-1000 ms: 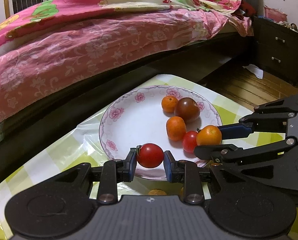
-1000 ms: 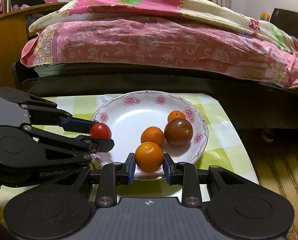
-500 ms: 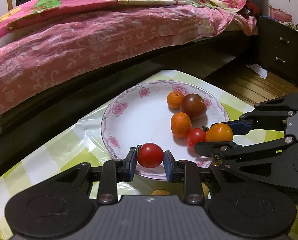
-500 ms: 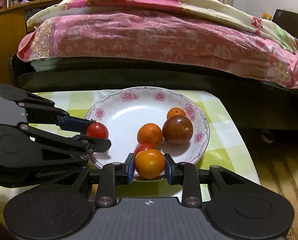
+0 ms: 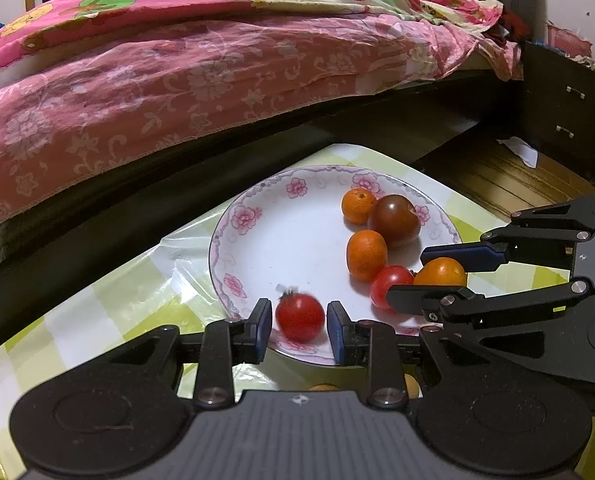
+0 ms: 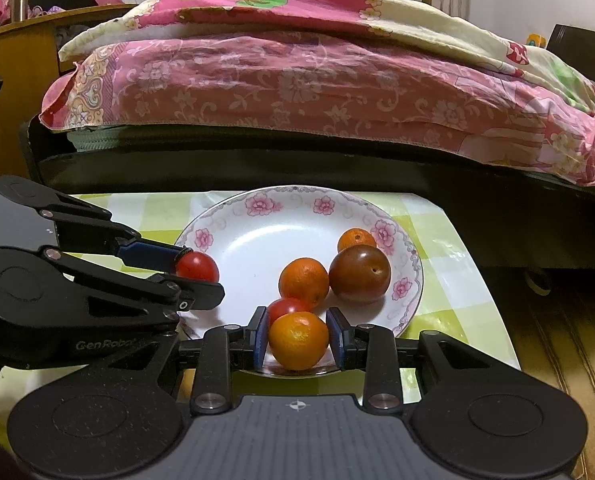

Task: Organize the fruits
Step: 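Open the right gripper over the bowl to drop the tangerine while the left drops the cherry tomato, then grasp a brown fruit with the right gripper while the left grasps the other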

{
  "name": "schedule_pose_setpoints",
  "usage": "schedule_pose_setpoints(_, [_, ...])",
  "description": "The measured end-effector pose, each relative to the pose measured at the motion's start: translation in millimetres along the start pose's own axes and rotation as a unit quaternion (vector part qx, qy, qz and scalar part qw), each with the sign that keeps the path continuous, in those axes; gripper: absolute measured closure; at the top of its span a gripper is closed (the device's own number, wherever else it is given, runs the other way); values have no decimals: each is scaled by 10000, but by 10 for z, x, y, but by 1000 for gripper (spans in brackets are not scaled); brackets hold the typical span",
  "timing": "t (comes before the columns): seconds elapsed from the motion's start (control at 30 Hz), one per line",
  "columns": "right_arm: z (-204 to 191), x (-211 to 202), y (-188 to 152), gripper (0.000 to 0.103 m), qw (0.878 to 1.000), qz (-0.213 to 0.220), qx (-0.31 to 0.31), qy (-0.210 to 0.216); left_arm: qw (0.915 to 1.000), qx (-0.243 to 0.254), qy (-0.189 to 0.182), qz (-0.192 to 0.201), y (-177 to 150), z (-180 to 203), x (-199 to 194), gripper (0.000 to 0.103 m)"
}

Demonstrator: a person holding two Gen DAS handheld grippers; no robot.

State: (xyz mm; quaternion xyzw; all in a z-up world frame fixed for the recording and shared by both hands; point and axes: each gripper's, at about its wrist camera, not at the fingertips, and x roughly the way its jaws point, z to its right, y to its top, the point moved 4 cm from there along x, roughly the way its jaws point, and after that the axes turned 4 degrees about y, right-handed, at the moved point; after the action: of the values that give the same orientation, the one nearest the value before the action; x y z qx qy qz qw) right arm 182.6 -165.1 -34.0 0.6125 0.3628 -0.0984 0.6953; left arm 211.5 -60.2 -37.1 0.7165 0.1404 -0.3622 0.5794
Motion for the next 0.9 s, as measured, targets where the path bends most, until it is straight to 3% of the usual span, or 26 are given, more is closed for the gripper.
schedule_pose_setpoints(0.23, [18, -42, 44, 71, 9997, 197, -26, -120, 9999, -137, 19, 87, 46, -52, -59, 58])
schedule_pose_setpoints(0.63, [219, -227, 192, 68, 9966, 605, 468, -300, 9998, 9, -86, 173, 41, -67, -304, 52])
schedule_pose_setpoints(0.9, [85, -454, 34, 65, 9977, 375, 546, 160, 9992, 272, -275, 49, -154, -86, -562, 50])
